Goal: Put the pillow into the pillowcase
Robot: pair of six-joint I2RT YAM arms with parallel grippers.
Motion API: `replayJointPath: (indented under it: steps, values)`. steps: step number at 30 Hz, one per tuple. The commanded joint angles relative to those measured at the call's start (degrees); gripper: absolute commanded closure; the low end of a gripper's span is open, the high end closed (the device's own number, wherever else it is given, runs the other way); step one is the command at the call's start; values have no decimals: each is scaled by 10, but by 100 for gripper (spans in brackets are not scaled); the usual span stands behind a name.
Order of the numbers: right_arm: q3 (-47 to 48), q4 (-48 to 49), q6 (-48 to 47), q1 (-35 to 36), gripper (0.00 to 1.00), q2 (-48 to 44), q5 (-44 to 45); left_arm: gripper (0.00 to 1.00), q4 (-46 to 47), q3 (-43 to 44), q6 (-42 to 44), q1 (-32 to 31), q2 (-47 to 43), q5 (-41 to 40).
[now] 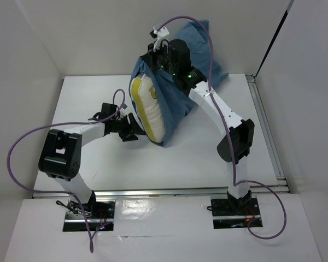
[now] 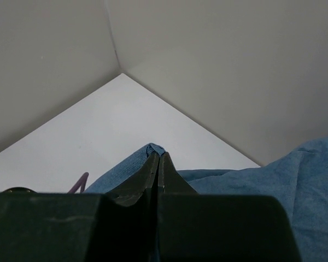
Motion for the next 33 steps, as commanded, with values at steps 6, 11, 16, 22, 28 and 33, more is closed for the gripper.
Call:
replayJointPath:
  steps: [6,11,16,22,28,33]
  values:
    - [62,121,-34,-11,100,47,44,38,64,64,-66,-2,82,50]
    - [80,165,-57,-11,100,73,67,44,90,70,-88,-20,111,71]
    - [108,184,-57,-17,100,96,78,48,101,82,-95,-51,142,88]
    - [157,201,-57,-17,100,133,90,44,122,82,-118,-84,162,95]
    - [168,212,-57,-6,100,138,101,53,144,82,-136,-102,190,100]
    - [155,212,-62,-1,100,122,101,75,142,112,-136,-96,209,100]
